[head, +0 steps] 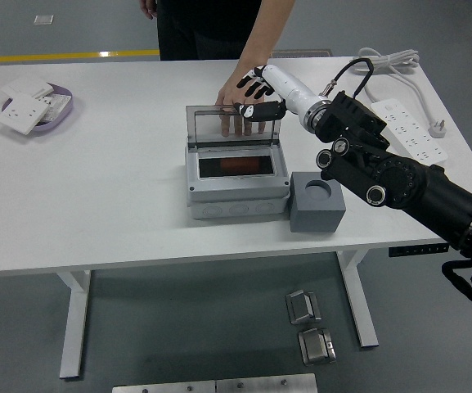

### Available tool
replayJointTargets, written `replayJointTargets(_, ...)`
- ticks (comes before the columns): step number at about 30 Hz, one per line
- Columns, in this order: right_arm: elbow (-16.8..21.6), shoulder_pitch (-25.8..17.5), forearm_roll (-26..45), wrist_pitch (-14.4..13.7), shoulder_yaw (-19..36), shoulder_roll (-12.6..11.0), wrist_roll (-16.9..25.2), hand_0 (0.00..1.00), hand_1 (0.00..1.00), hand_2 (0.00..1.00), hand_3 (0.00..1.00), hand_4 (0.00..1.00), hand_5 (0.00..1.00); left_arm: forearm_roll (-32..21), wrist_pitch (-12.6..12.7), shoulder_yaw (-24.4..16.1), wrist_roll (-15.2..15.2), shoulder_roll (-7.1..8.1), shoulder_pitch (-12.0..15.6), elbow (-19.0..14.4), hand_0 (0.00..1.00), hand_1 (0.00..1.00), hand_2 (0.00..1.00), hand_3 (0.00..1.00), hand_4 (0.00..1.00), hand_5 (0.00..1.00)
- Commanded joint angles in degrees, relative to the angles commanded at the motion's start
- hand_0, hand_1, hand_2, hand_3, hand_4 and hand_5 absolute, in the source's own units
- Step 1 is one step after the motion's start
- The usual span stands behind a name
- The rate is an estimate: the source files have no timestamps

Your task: Pick up the cylinder from the cube,place it in the box,flap close box

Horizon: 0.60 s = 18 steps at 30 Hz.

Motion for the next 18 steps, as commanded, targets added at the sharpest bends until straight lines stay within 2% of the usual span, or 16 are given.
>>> replayJointTargets(6, 1.95, -0.45, 0.13, -0.54, -1.82, -0.73, 0.25, 0.704, 0.622, 0.629, 0.680, 0.686, 0.311, -0.15, 0.00, 0.13, 0.00, -0.17, -0.02, 0.00, 0.599, 0.621, 0.606, 0.615, 0.684, 0.315)
replayJointTargets(18, 13.60, -2.54, 0.12, -1.24, -6.87, -6.86, -1.07, 0.688, 0.609, 0.621, 0.679, 0.685, 0.320, -0.45, 0.09, -0.35, -0.22, -0.25, 0.23, 0.00, 0.599, 0.621, 0.606, 0.615, 0.681, 0.313)
